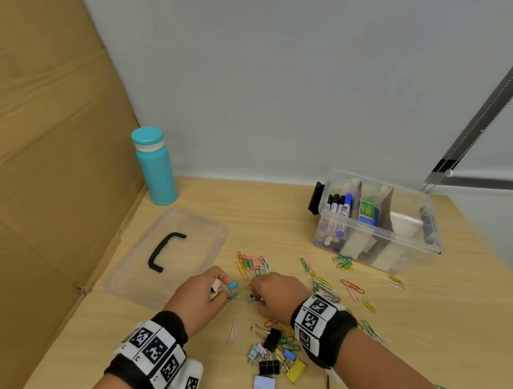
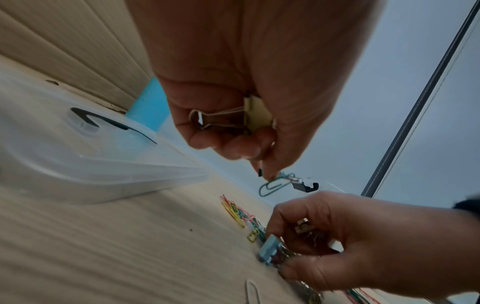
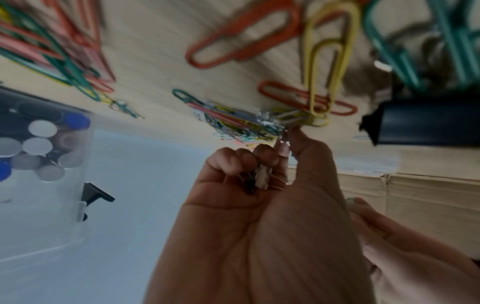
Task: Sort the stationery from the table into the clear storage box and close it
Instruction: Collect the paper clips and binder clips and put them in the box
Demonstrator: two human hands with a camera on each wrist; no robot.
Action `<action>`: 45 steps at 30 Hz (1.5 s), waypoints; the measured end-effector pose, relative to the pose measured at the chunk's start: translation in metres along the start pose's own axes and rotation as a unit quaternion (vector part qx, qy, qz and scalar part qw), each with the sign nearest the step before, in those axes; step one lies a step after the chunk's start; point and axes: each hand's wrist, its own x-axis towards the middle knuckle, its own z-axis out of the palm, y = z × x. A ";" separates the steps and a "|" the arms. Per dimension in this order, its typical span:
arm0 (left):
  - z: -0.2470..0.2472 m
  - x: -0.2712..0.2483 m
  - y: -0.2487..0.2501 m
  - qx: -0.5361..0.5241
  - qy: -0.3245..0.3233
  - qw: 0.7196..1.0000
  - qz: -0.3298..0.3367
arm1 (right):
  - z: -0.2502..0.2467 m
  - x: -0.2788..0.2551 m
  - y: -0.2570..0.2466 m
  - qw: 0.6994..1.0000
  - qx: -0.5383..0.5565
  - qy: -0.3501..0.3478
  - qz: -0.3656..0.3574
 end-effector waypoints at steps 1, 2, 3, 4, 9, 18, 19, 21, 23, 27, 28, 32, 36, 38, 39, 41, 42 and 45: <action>0.000 0.002 0.001 0.002 0.000 1.000 -0.002 | 0.000 0.000 -0.001 1.000 0.002 0.004 -0.001; -0.001 0.003 0.002 0.006 -0.001 1.000 -0.003 | -0.001 0.001 0.000 1.000 0.013 0.009 0.001; -0.002 0.004 0.003 0.010 0.000 1.000 -0.004 | -0.002 0.000 0.000 0.999 0.037 0.016 0.006; -0.003 0.005 0.004 0.013 0.002 1.000 -0.004 | -0.005 -0.002 0.002 0.996 0.078 0.030 0.015; -0.009 0.007 0.005 0.006 0.022 1.000 -0.002 | -0.012 -0.033 0.026 0.877 0.462 0.071 0.109; -0.005 0.013 0.024 0.010 0.016 0.999 0.041 | -0.002 -0.078 0.044 0.474 0.864 0.130 0.110; -0.003 0.013 0.026 0.017 0.010 0.999 0.044 | -0.001 -0.078 0.044 0.479 0.857 0.137 0.130; -0.002 0.013 0.029 0.034 0.002 0.998 0.048 | -0.003 -0.075 0.039 0.507 0.838 0.136 0.147; 0.000 0.013 0.033 0.047 -0.003 0.998 0.052 | -0.003 -0.070 0.033 0.555 0.810 0.118 0.148; 0.003 0.011 0.039 0.039 -0.002 0.997 0.066 | -0.007 -0.064 0.013 0.686 0.711 0.057 0.146; 0.004 0.011 0.040 0.030 0.002 0.997 0.070 | -0.009 -0.062 0.008 0.712 0.687 0.043 0.143; 0.006 0.012 0.043 -0.030 0.022 0.996 0.077 | -0.016 -0.059 -0.007 0.732 0.673 0.023 0.107; 0.008 0.014 0.045 -0.068 0.040 0.995 0.069 | -0.019 -0.059 -0.014 0.733 0.676 0.032 0.067; 0.007 0.014 0.045 -0.069 0.051 0.994 0.069 | -0.018 -0.058 -0.014 0.741 0.667 0.043 0.064; 0.006 0.014 0.045 -0.067 0.059 0.994 0.069 | -0.018 -0.058 -0.013 0.747 0.660 0.049 0.067; 0.002 0.014 0.043 -0.053 0.078 0.993 0.066 | -0.016 -0.058 -0.009 0.777 0.622 0.065 0.073; 0.000 0.014 0.041 -0.043 0.085 0.993 0.062 | -0.014 -0.059 -0.005 0.810 0.577 0.074 0.078; -0.004 0.013 0.036 -0.027 0.087 0.995 0.038 | -0.002 -0.062 0.006 0.919 0.367 0.065 0.124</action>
